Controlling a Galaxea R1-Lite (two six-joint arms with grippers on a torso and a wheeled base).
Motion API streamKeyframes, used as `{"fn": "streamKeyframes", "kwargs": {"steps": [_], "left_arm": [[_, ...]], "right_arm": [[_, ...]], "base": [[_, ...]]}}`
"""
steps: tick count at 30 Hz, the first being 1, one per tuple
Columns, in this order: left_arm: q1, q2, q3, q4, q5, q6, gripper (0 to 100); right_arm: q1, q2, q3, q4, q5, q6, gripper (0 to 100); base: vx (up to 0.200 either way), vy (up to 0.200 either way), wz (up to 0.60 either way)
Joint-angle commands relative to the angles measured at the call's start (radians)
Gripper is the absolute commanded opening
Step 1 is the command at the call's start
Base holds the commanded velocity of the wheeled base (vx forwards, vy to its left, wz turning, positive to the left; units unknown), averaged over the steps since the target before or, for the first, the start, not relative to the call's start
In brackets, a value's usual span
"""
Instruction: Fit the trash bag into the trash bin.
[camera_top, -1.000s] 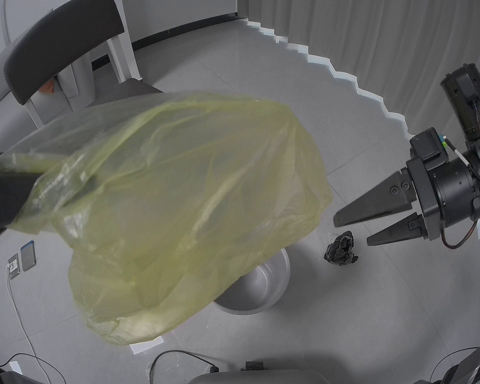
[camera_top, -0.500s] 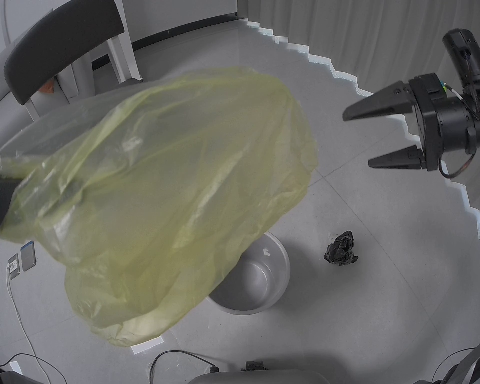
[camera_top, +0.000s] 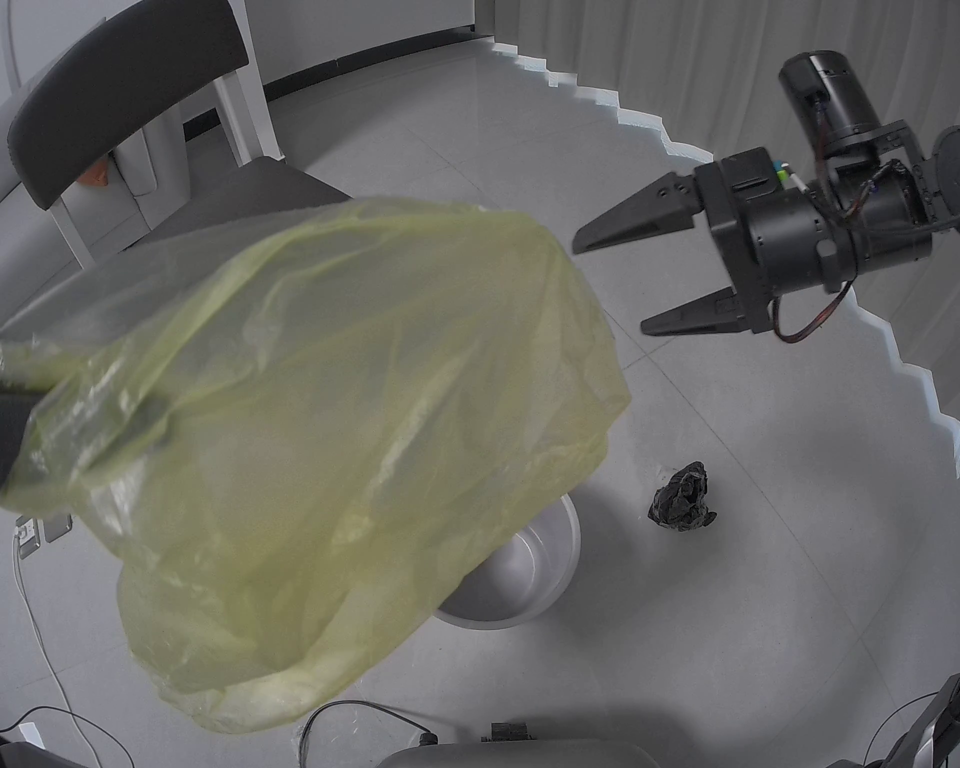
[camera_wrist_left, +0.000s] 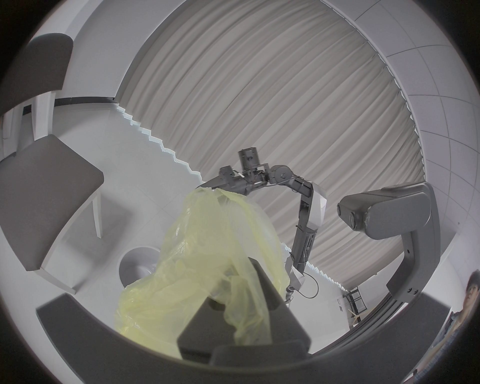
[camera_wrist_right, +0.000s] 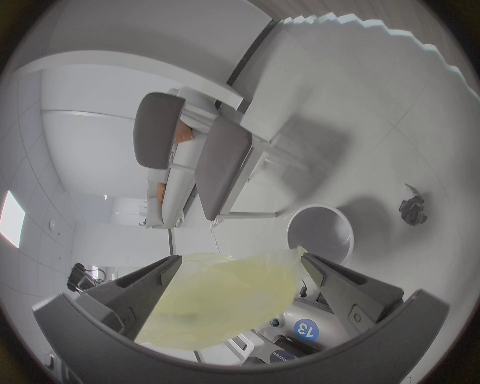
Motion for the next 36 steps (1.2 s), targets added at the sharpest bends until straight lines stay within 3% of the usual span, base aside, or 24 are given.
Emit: {"fn": "streamKeyframes", "kwargs": {"steps": [1,10,18,27,36], "left_arm": [[-0.008,-0.002,0.004,0.0,0.002,0.001,0],[-0.01,-0.022,0.037,-0.031,0.005,0.001,0],[-0.01,-0.023,0.053,-0.078,0.021,0.003,0],[-0.008,-0.023,0.052,-0.08,0.033,0.003,0],[0.001,-0.022,0.055,-0.081,0.062,0.001,0]], "right_arm": [[0.023,0.065,0.001,0.015,0.002,-0.024,100],[0.025,0.017,-0.003,0.178,0.008,-0.087,100],[0.078,-0.067,0.024,0.31,0.071,-0.088,100],[0.124,-0.102,0.103,0.316,0.078,-0.085,100],[0.094,-0.148,0.139,0.36,0.078,-0.117,100]], "base": [[0.0,0.0,0.0],[0.0,0.0,0.0],[0.0,0.0,0.0],[0.0,0.0,0.0],[0.0,0.0,0.0]]}}
